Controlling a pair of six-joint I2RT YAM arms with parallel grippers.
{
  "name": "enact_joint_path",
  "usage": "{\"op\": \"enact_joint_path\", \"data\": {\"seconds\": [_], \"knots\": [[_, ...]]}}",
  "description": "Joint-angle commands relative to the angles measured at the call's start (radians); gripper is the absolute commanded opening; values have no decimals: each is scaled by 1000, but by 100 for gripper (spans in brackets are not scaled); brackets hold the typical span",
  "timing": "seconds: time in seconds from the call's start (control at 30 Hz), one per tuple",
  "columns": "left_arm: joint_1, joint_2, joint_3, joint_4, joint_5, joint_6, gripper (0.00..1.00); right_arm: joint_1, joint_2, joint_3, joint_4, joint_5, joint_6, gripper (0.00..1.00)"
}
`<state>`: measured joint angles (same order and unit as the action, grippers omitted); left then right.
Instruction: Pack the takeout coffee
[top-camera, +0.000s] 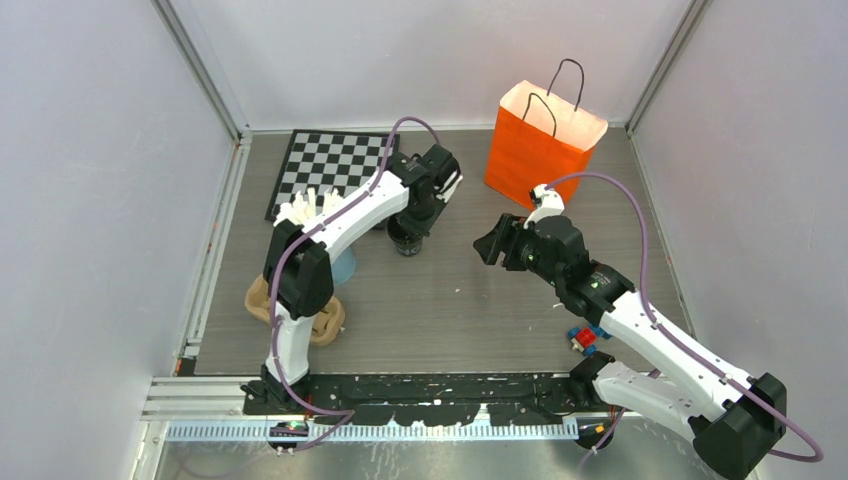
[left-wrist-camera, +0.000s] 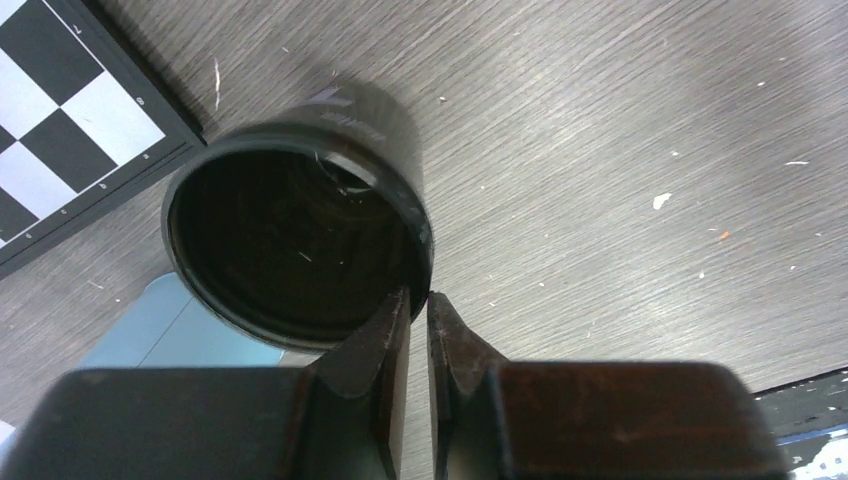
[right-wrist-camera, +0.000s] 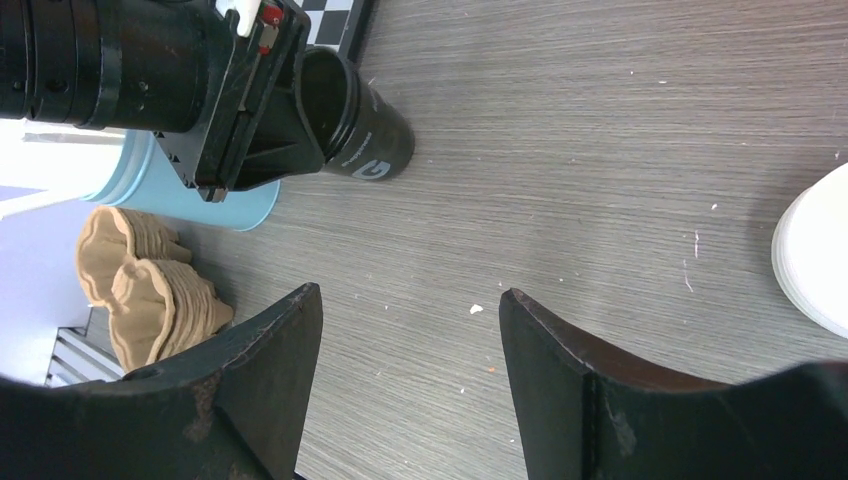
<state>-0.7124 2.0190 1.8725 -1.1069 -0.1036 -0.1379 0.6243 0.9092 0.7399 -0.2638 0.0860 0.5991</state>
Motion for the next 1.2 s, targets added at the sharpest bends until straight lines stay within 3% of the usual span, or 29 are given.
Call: {"op": "enact_joint_path", "data": {"seconds": [0.0,0.07,0.13,1.17], "knots": [[-7,-15,45,-16,24,35,11,0,-27,-11,61,3,24,70],[-7,-16,48,-18,22,38,10,-1,-25,-8,60,-1,25,70],[-7,-17,55,-27,37,44,0,-1,-27,-5,60,-8,27,70],[-7,-63,96,-62,-31,43,0,-1,26,6,75,-18,-2,70]]}}
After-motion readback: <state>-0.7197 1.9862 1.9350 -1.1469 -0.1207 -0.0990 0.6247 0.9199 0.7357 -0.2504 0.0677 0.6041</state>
